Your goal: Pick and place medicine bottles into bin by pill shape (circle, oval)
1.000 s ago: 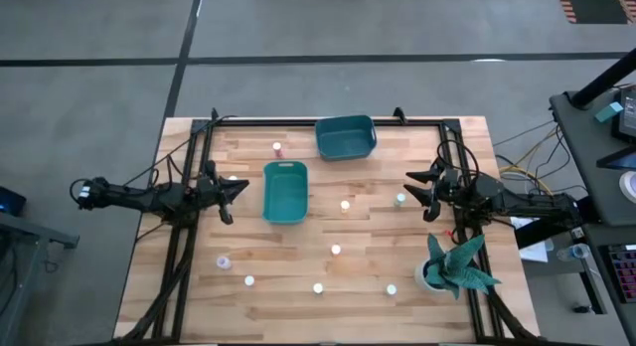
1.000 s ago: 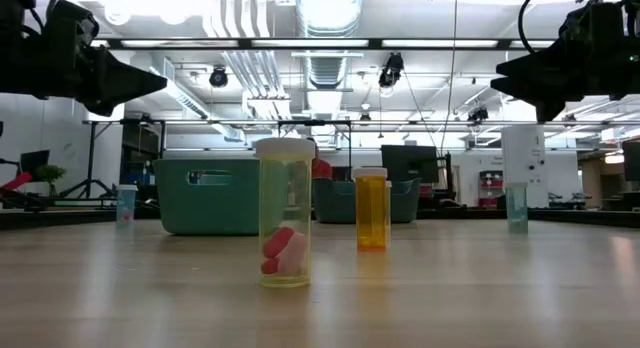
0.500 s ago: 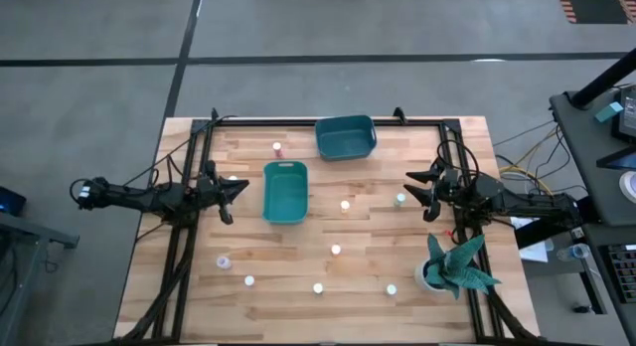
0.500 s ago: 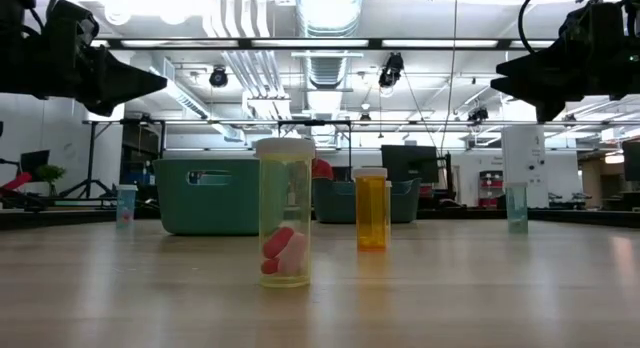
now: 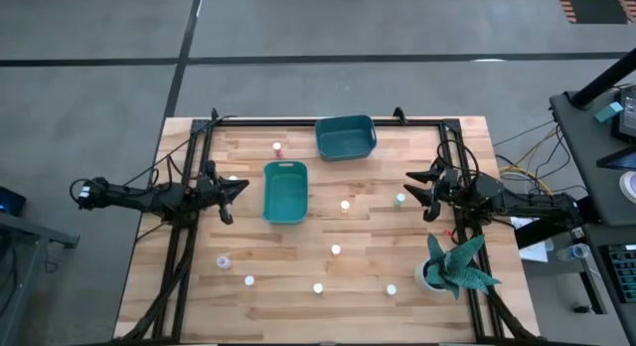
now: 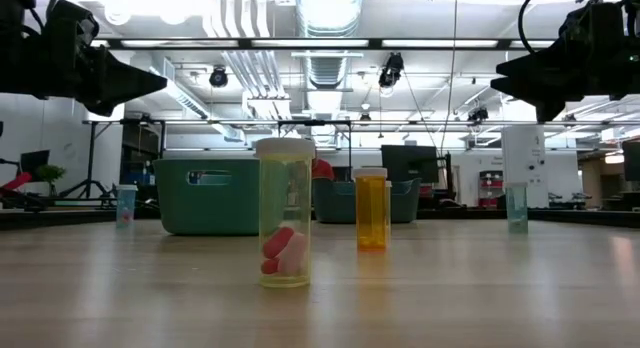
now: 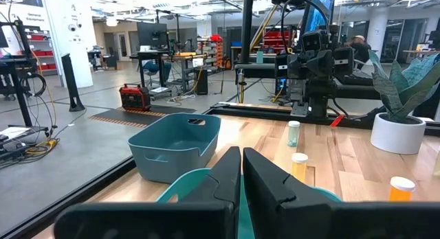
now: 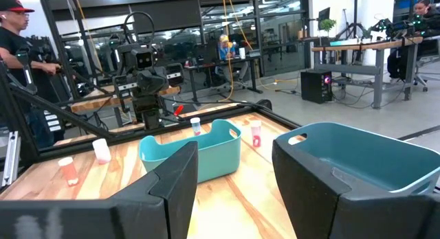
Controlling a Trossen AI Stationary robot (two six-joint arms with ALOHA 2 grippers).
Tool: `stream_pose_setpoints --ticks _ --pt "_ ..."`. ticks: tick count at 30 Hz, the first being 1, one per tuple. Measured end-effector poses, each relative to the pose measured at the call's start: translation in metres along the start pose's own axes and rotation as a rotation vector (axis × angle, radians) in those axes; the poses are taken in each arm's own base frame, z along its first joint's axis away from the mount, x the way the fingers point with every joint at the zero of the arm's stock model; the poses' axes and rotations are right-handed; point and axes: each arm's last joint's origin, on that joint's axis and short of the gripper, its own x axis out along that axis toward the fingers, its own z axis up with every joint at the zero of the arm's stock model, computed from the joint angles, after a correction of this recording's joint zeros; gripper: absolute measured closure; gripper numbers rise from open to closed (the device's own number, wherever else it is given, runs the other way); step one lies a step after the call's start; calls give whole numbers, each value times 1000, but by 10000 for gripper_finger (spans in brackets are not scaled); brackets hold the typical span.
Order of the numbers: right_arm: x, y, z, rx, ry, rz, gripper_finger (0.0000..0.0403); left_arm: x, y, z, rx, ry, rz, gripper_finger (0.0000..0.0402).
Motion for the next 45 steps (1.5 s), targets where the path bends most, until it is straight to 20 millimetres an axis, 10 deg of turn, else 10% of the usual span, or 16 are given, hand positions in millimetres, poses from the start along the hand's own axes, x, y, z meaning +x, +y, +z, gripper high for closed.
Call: stream_pose_setpoints --ticks 27,38,45 --pt "0 0 0 1 -5 0 225 0 0 0 0 0 0 400" --pt "0 0 0 292 -4 2 225 0 0 0 -3 -3 0 400" --pt "0 0 0 272 -2 1 225 -2 1 19 -270 -178 -30 400"
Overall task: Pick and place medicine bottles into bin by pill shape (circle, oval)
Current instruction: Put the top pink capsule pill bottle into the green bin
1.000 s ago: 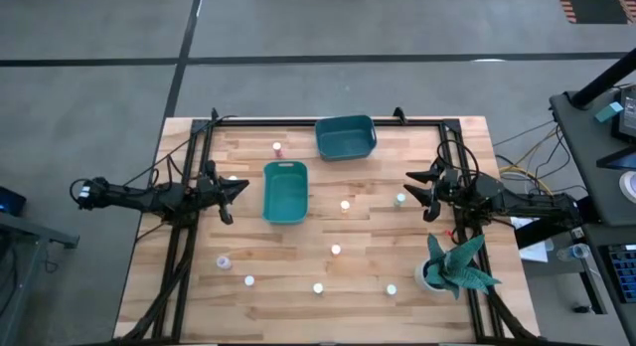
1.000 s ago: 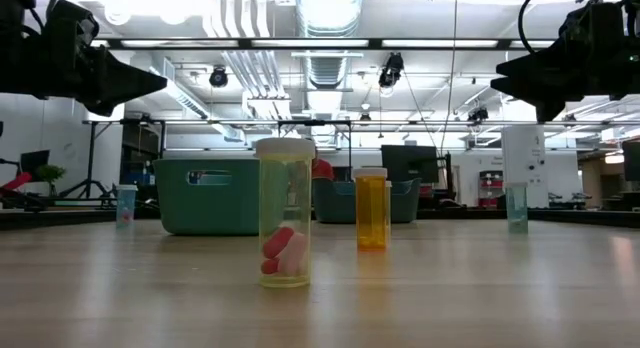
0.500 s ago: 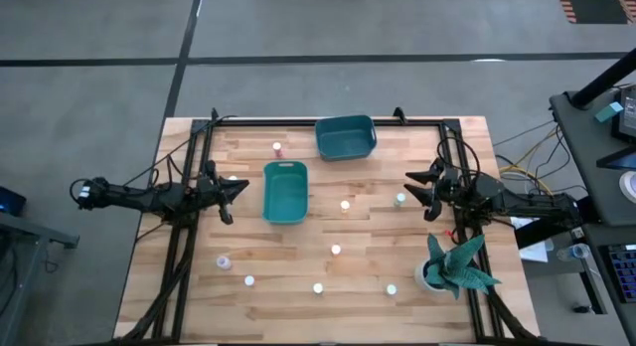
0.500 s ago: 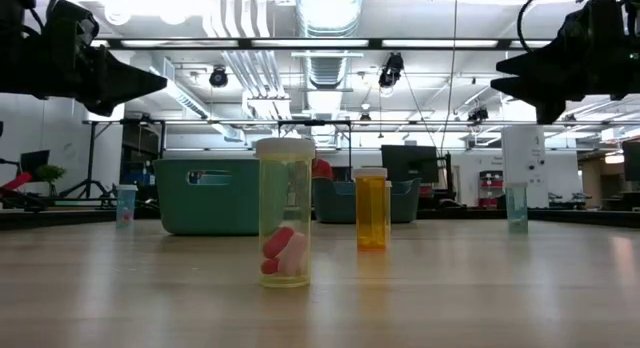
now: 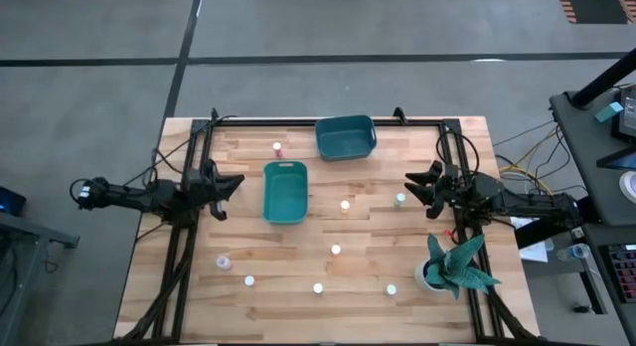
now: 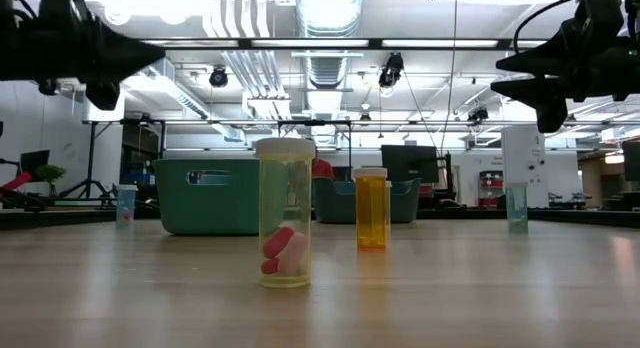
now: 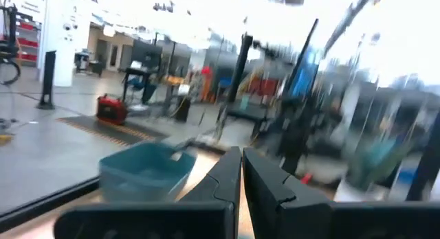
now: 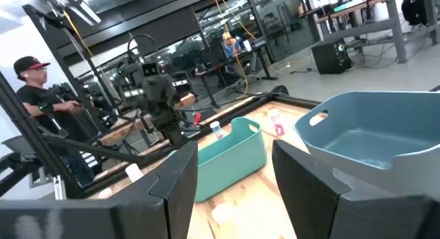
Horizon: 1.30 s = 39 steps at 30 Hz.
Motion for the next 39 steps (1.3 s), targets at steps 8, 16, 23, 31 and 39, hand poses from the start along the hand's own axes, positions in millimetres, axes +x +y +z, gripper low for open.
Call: stream_pose_setpoints --ticks 8,16,23,31,39 --pt "-1 -6 3 -128 -79 -234 225 -1 -1 12 -58 -112 -22 400" --pt "-1 -4 14 -169 -192 -264 225 1 -4 29 -105 -186 -1 400" --pt "0 2 28 -268 -283 -255 228 17 -15 54 -81 -158 45 400" --pt "5 17 64 -376 -299 -268 243 51 -37 87 27 -37 94 400" --pt "24 29 82 -478 -223 -288 263 93 -48 120 165 160 218 400"
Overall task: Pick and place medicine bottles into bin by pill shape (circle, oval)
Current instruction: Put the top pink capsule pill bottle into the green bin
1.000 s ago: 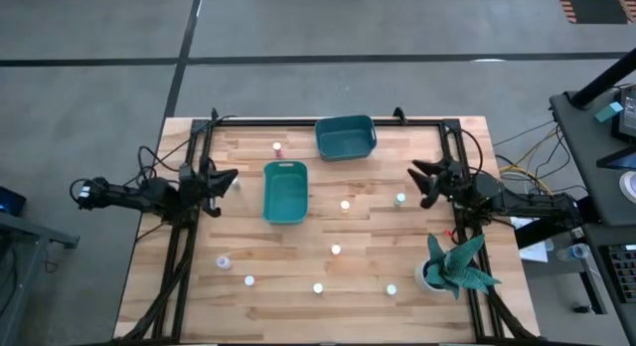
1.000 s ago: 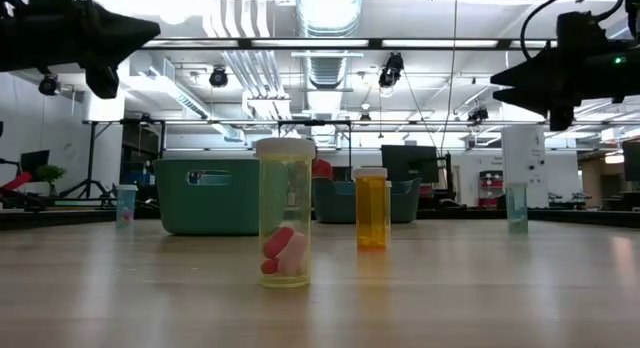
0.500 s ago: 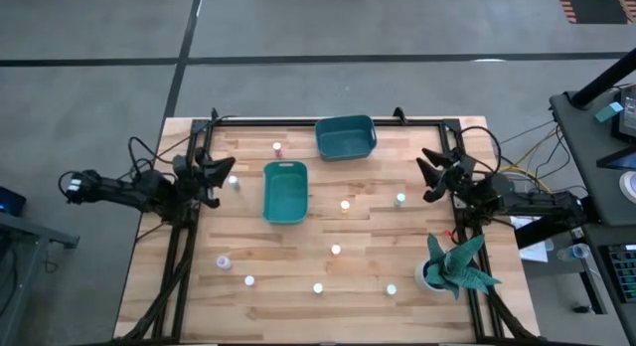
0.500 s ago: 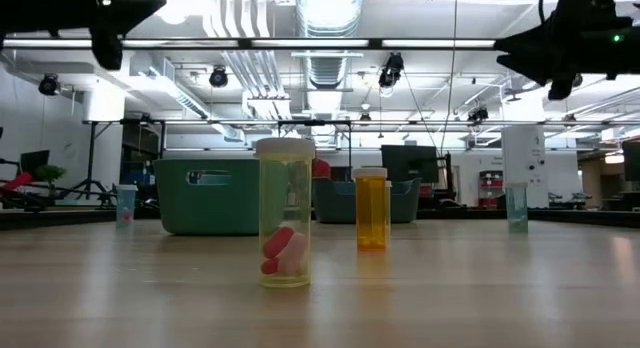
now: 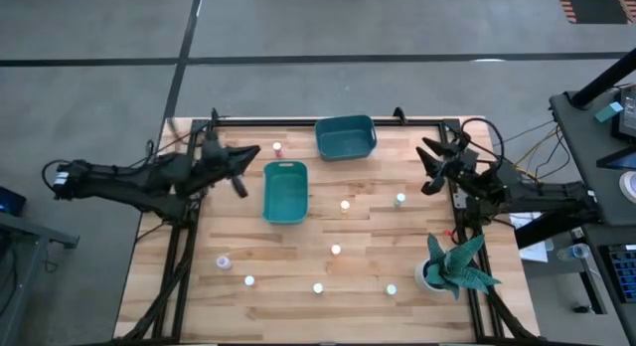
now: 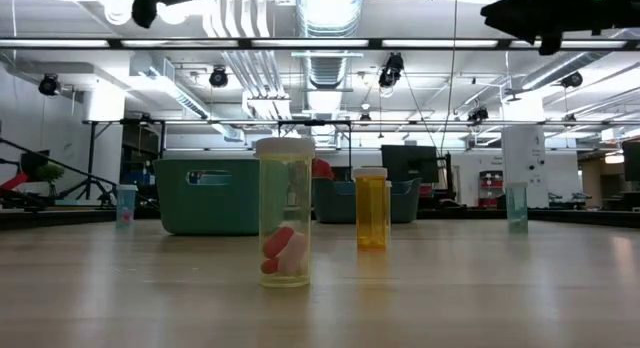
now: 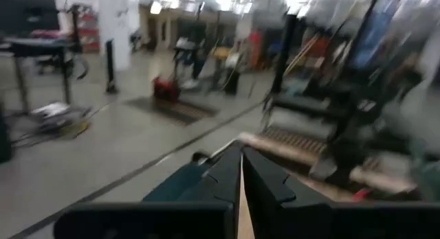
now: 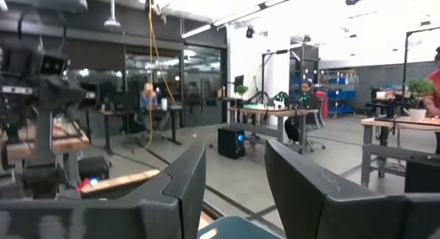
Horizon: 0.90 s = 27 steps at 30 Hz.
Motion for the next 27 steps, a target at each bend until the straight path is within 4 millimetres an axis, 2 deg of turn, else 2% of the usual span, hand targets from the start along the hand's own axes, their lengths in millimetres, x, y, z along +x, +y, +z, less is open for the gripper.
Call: stream_pose_setpoints --ticks 7,14,20,27 --pt "23 14 -6 -93 116 22 280 38 -2 24 83 161 15 400" --pt "29 18 -6 -134 140 28 294 84 13 31 87 418 3 400" --pt "29 18 -7 -149 140 29 304 119 35 23 67 679 51 400" --pt "29 18 -6 -169 137 30 318 152 69 7 43 954 186 400"
